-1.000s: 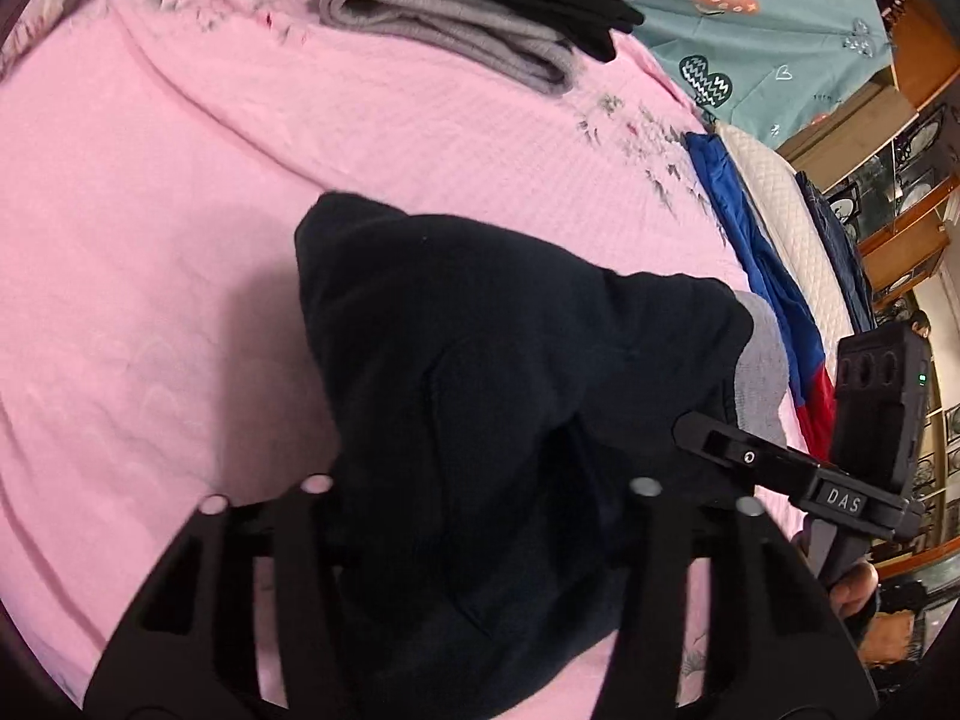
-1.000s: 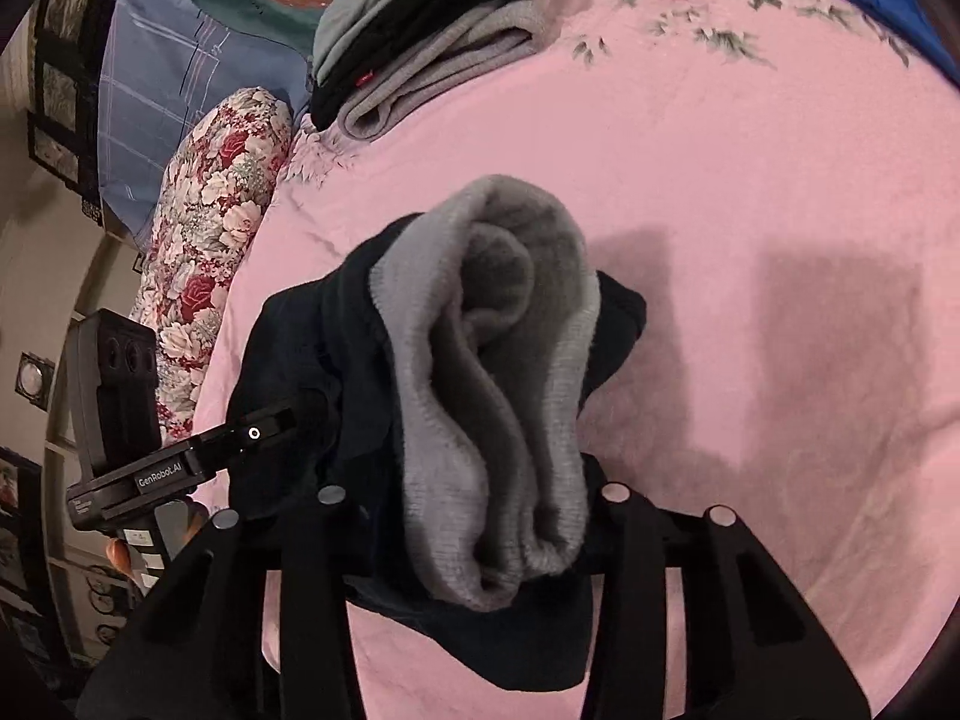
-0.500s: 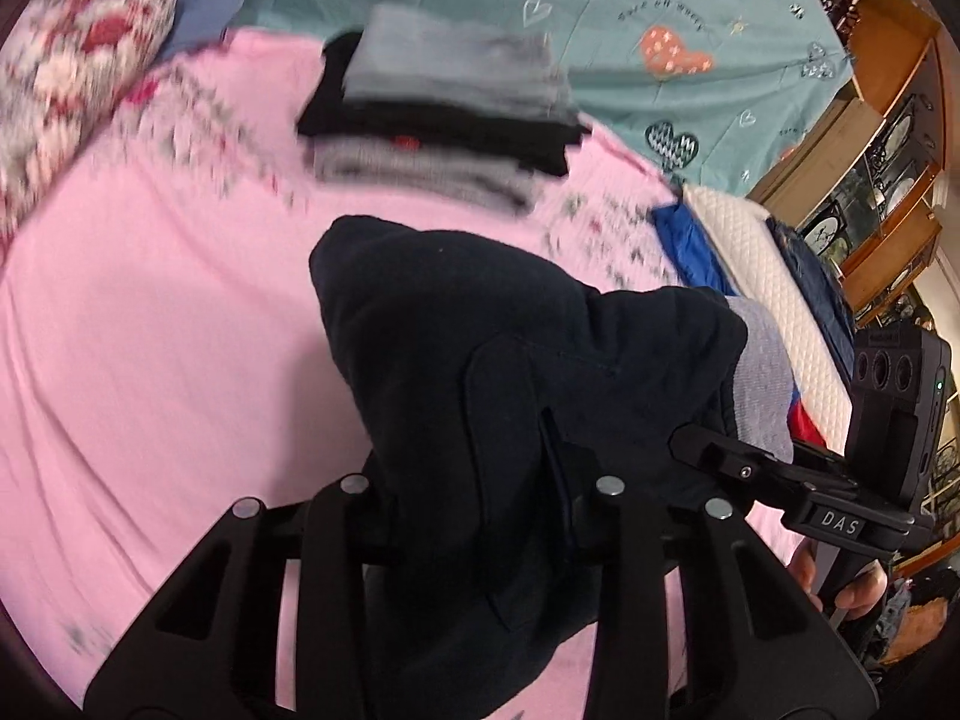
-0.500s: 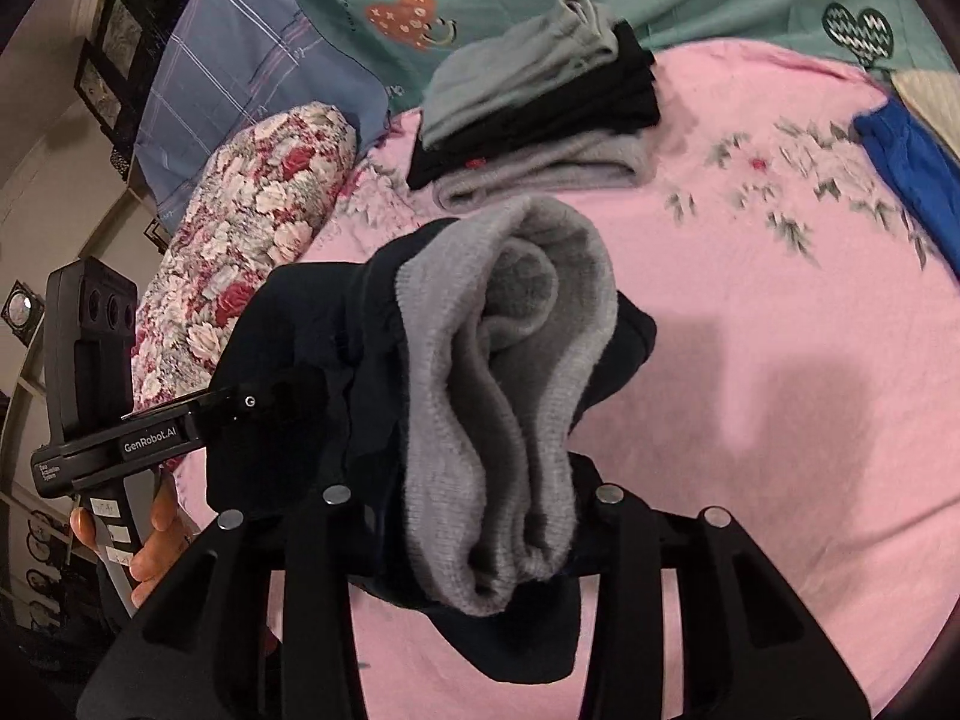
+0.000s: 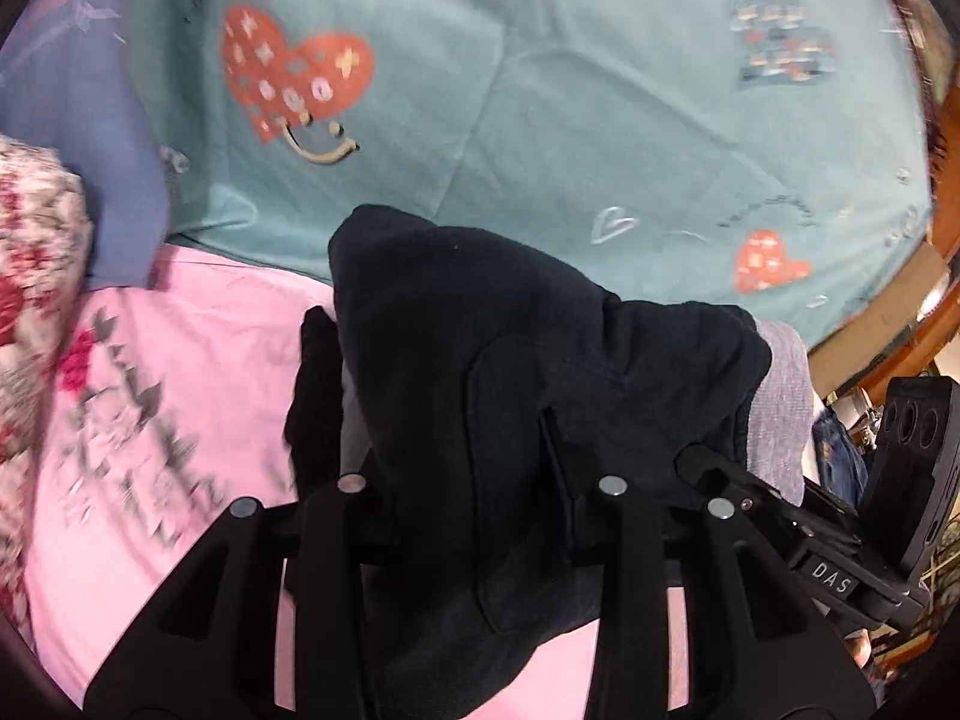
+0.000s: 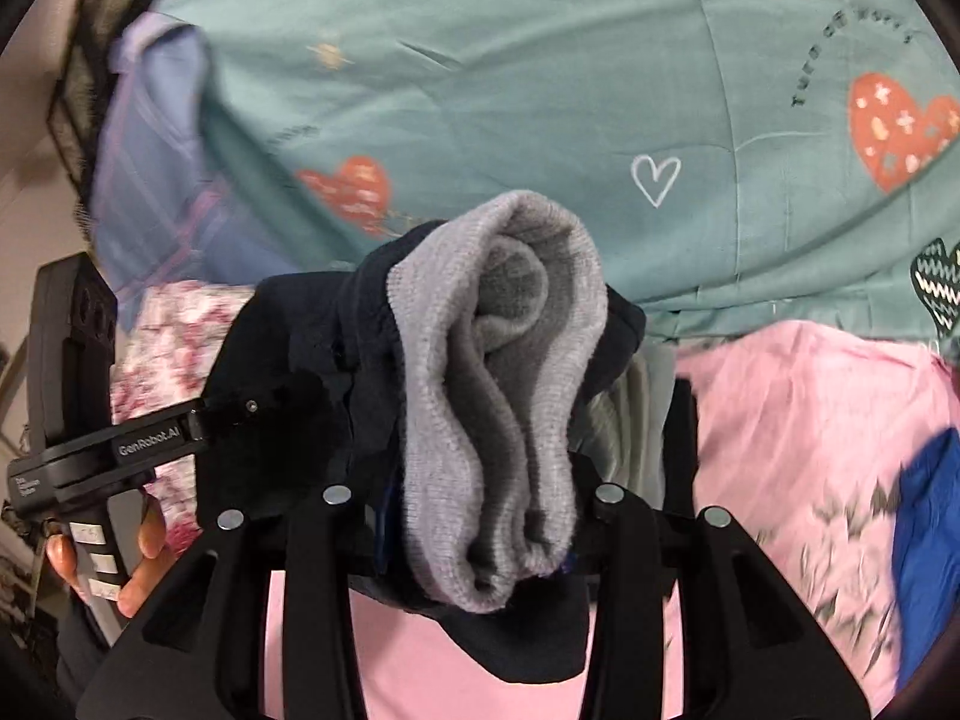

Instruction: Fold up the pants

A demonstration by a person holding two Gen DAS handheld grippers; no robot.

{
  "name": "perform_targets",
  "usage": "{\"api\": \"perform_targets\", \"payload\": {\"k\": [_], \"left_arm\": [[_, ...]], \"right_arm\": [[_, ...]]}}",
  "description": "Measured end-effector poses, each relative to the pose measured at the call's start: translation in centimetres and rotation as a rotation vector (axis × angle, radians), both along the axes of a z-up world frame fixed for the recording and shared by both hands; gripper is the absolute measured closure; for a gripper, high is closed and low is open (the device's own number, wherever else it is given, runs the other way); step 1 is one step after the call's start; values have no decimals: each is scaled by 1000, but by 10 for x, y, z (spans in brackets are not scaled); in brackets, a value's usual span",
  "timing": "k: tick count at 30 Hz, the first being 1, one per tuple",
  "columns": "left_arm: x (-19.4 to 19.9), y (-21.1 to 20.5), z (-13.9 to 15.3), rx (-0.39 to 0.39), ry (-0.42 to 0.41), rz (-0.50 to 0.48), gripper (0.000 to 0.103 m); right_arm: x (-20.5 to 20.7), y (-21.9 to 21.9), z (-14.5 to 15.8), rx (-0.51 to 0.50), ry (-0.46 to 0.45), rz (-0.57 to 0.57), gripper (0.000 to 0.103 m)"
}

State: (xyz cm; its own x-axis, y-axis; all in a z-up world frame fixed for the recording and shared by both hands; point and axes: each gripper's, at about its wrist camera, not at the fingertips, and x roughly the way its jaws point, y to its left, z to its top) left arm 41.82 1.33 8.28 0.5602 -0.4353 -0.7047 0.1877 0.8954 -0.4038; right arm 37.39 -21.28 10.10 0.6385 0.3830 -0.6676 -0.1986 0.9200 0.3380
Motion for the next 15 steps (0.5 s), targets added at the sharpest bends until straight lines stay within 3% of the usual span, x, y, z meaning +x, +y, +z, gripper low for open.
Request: {"api": "perform_targets", "payload": {"k": [2, 3, 5, 6, 8, 11, 15], "left_arm": [[25, -4, -26, 15, 52, 4, 59], [37, -7, -46, 37, 92, 9, 51], [48, -8, -69, 64, 111, 18, 35], [48, -8, -73, 91, 89, 22, 23], [43, -5, -68, 129, 57, 32, 14], [26, 7, -38, 146, 8, 34, 14], [-25, 19, 13, 228, -124, 118, 4]], "right_arm": [[24, -2, -24, -20, 37, -1, 60], [37, -2, -42, -64, 57, -12, 56], [44, -1, -62, -138, 50, -49, 25], [44, -2, -68, -158, 27, -67, 21], [41, -4, -66, -141, 10, -56, 19], [31, -8, -45, -131, -15, -68, 19], [-8, -17, 13, -101, -147, -149, 17]]}}
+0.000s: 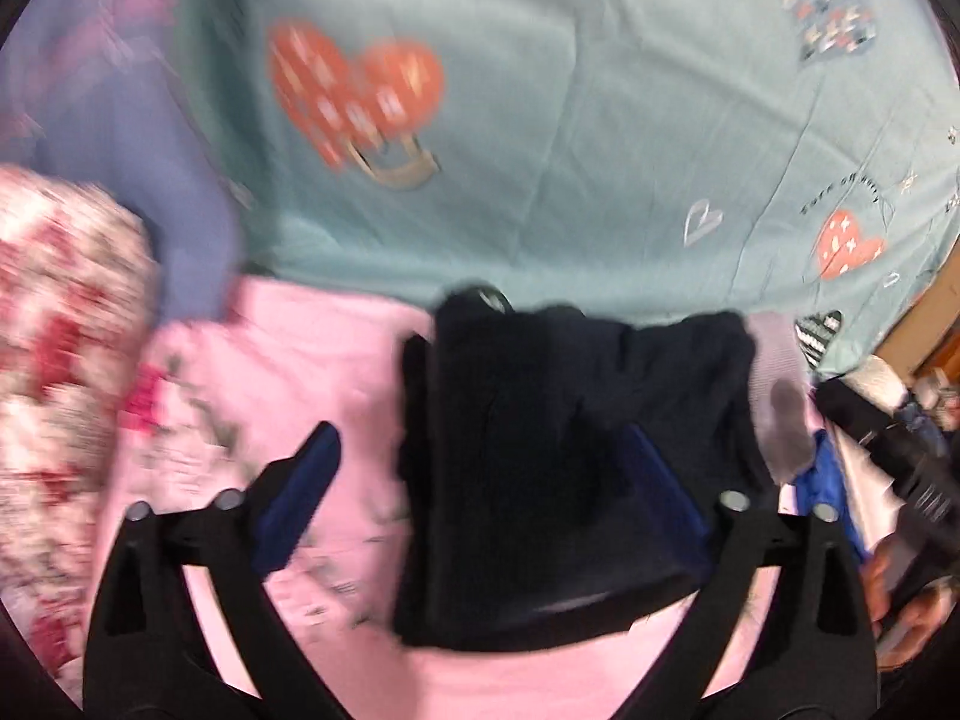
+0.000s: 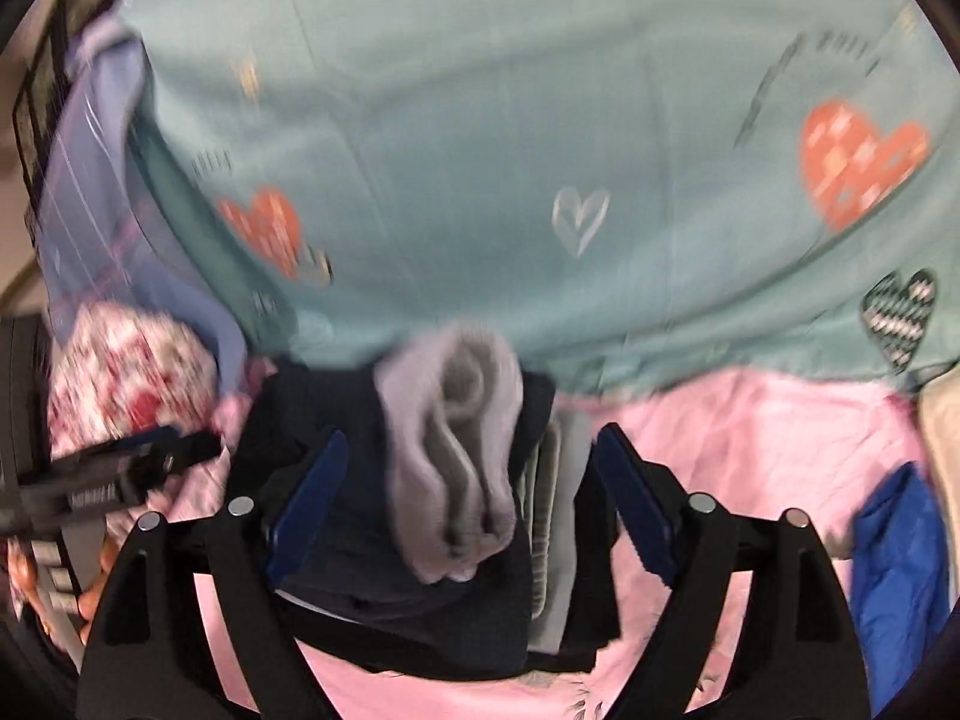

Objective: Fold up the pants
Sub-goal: 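Place the folded pants on top of the clothes stack and open both tools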

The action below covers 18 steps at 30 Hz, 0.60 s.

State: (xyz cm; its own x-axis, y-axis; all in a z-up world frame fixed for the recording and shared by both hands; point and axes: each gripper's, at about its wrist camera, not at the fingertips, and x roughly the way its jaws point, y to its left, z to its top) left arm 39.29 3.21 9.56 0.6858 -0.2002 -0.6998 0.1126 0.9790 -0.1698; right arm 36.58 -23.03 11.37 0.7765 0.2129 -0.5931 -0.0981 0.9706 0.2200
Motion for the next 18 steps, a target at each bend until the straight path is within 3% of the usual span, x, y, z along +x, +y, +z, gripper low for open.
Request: {"api": "perform_targets", "payload": {"k": [4, 8, 13, 18], "left_arm": [[-77, -2, 36, 129, -123, 73, 2], [-155, -1, 40, 176, -183, 130, 2], [-229, 10, 4, 139, -195, 198, 2], [-250, -4, -49, 181, -204, 213, 2]], "right_arm": [[-52, 2, 39, -18, -49, -36, 12], [-111, 8, 47, -80, -63, -67, 1], [-185, 13, 28, -127, -81, -85, 1], [-234, 16, -22, -148, -80, -159, 1]]}}
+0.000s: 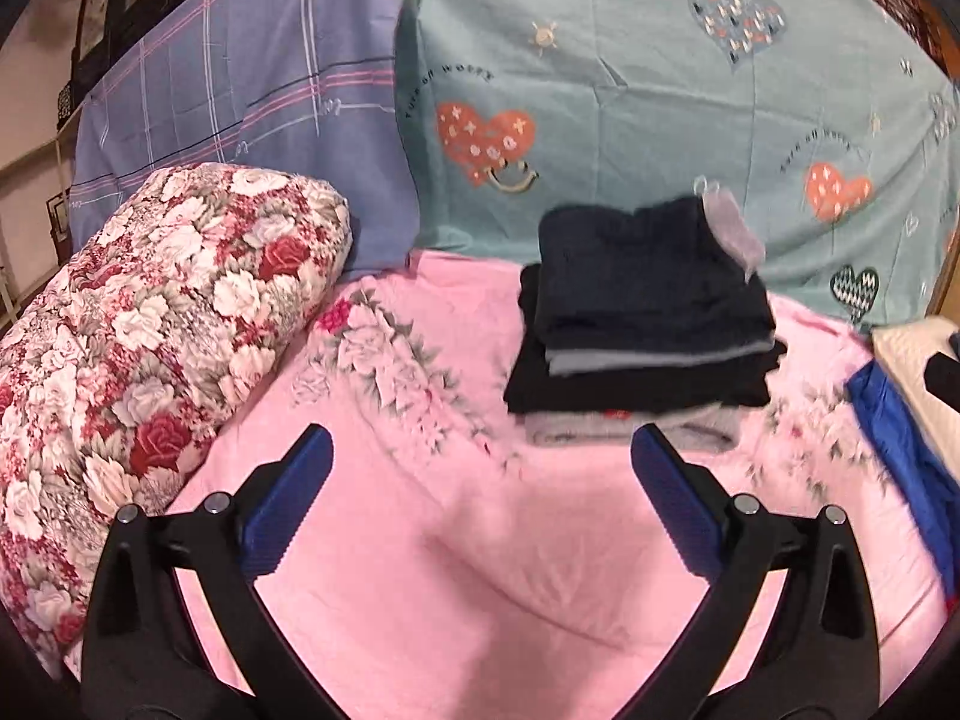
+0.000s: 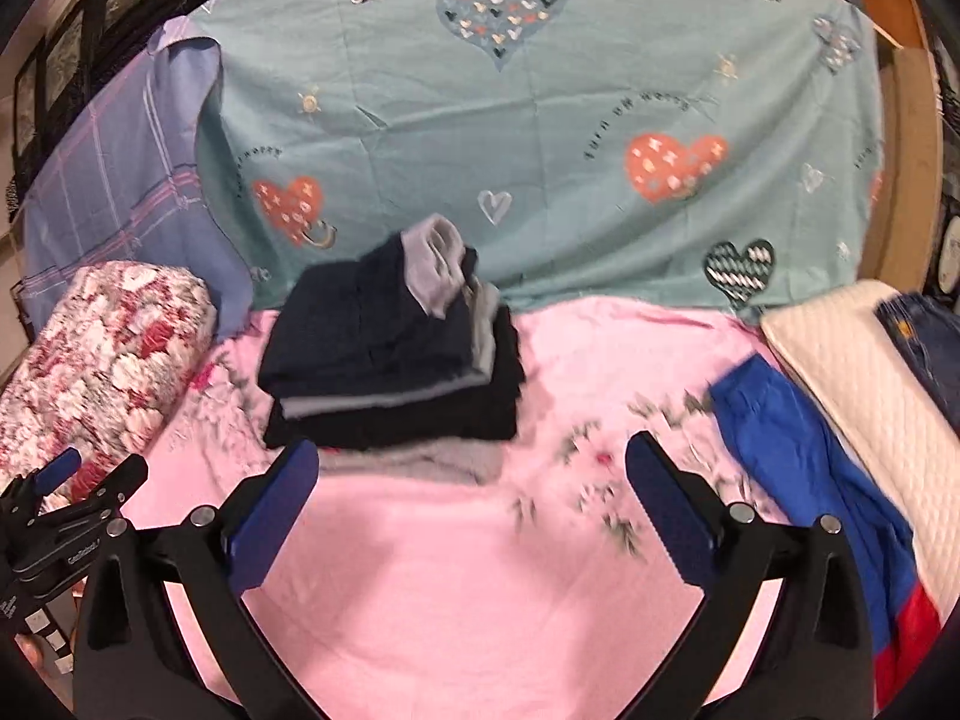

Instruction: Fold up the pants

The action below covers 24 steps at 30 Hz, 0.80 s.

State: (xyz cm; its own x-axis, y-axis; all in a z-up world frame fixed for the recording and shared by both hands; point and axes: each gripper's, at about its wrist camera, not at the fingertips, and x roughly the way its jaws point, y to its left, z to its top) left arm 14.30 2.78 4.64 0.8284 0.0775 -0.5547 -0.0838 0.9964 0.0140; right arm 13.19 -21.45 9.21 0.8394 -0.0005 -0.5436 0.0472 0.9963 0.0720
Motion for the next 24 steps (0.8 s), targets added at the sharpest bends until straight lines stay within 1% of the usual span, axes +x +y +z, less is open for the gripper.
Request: {"api": "perform_targets", "payload": {"k": [5, 8, 11, 14, 17, 24], "left_arm": [[5, -17, -42, 13, 27, -27, 2], [8, -22, -56, 37, 30, -27, 2], [11, -22, -71, 58, 57, -20, 2], [15, -21, -78, 59, 82, -22, 2], [15, -20, -80, 57, 83, -15, 2], [13, -18, -78, 50, 75, -1, 2]], "right_arm": [[-16, 1, -45, -34, -10, -80, 1], [-13, 1, -62, -64, 8, -94, 1], [-11, 2, -76, -92, 34, -95, 1], [-9, 4, -86, -119, 61, -99, 1], [-10, 6, -93, -127, 82, -94, 1], [-13, 8, -94, -129, 84, -91, 1]]}}
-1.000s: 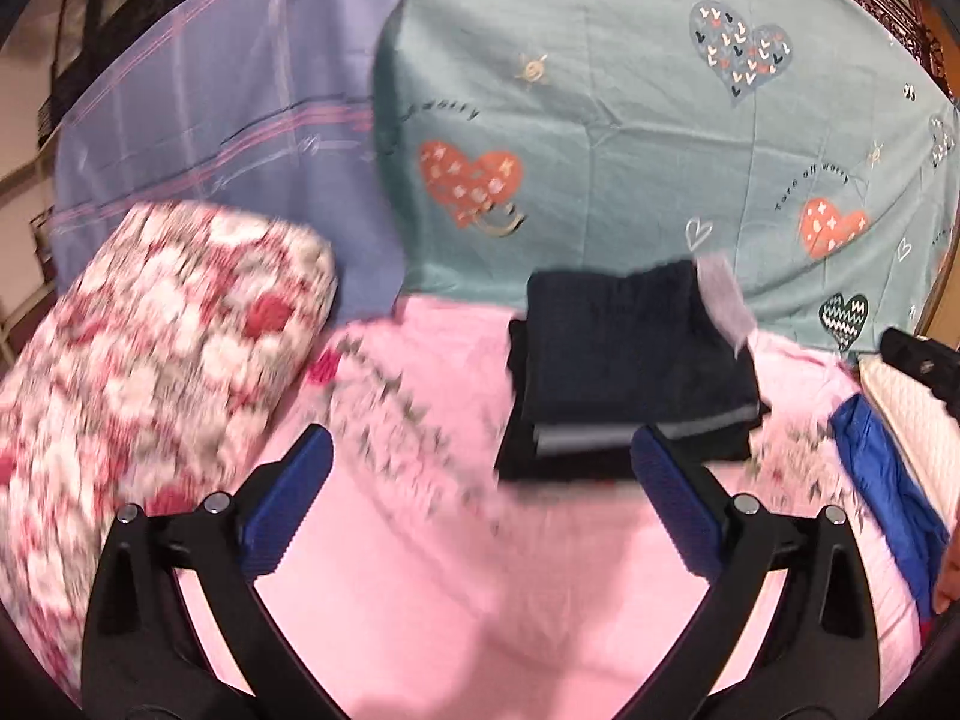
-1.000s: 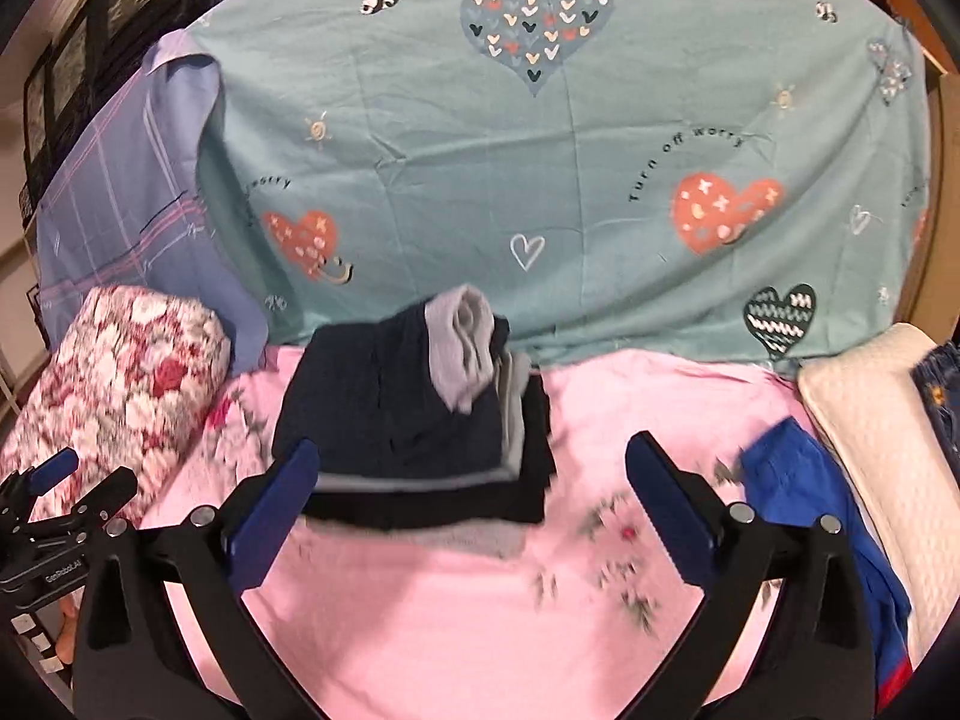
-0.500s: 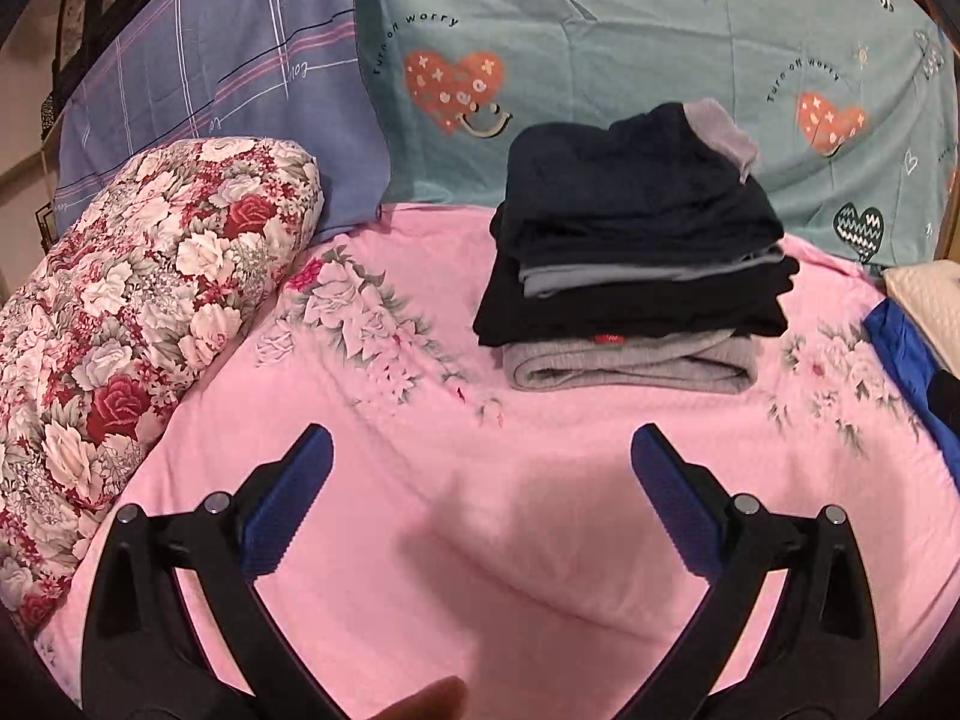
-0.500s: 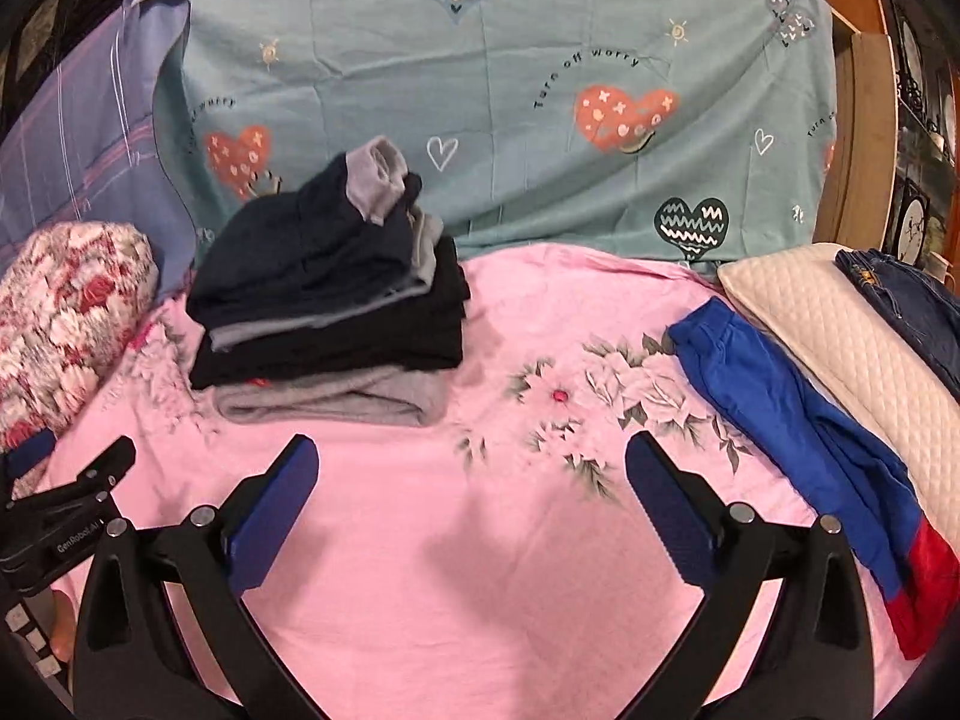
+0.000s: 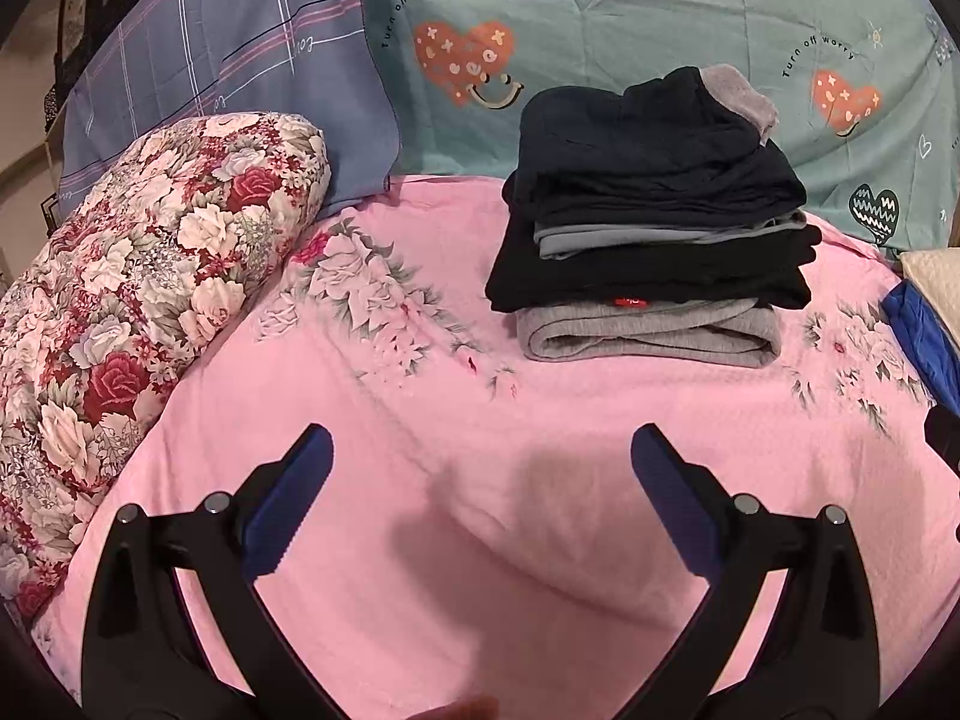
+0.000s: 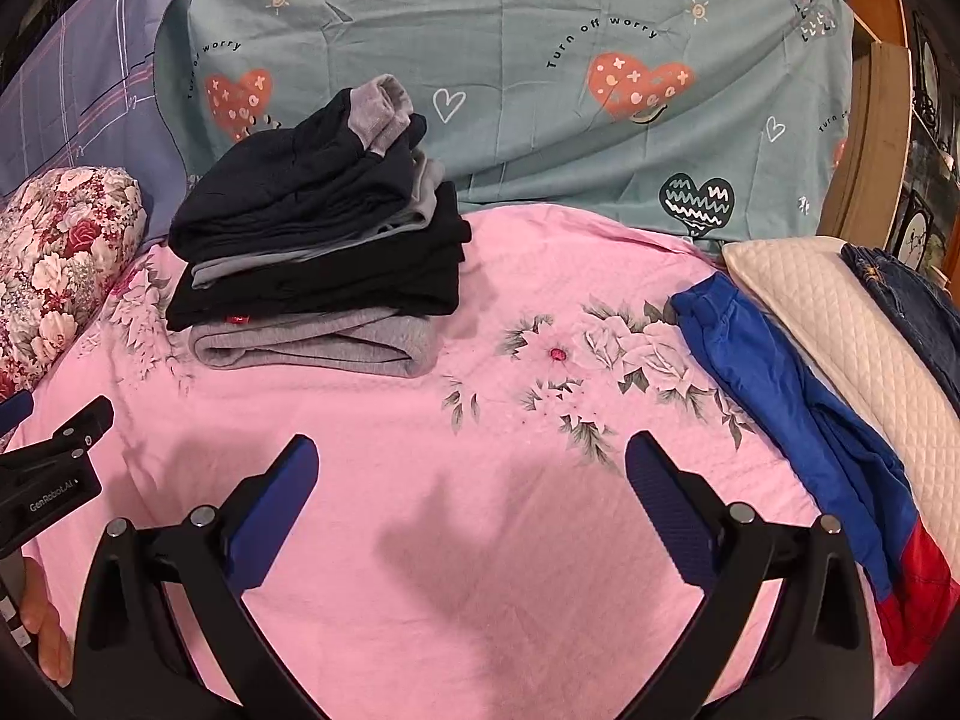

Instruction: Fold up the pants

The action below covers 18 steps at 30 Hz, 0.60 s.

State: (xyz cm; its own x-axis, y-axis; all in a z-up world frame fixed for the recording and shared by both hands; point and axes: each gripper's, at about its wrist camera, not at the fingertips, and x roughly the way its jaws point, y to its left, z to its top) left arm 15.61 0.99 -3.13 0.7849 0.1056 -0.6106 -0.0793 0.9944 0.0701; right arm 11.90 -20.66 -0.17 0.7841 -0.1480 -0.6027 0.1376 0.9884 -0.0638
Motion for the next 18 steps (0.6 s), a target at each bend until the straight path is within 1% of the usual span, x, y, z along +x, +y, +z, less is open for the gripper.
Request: {"api": "perform_targets", "payload": {"k": [11, 18], "left_arm": [[-1, -2, -1, 1, 5, -5, 2], [-3, -5, 0, 12, -9, -4, 2]], "right_arm": [[-1, 0, 1, -5, -5, 6, 1], [-2, 0, 2, 2, -5, 3, 1]]}}
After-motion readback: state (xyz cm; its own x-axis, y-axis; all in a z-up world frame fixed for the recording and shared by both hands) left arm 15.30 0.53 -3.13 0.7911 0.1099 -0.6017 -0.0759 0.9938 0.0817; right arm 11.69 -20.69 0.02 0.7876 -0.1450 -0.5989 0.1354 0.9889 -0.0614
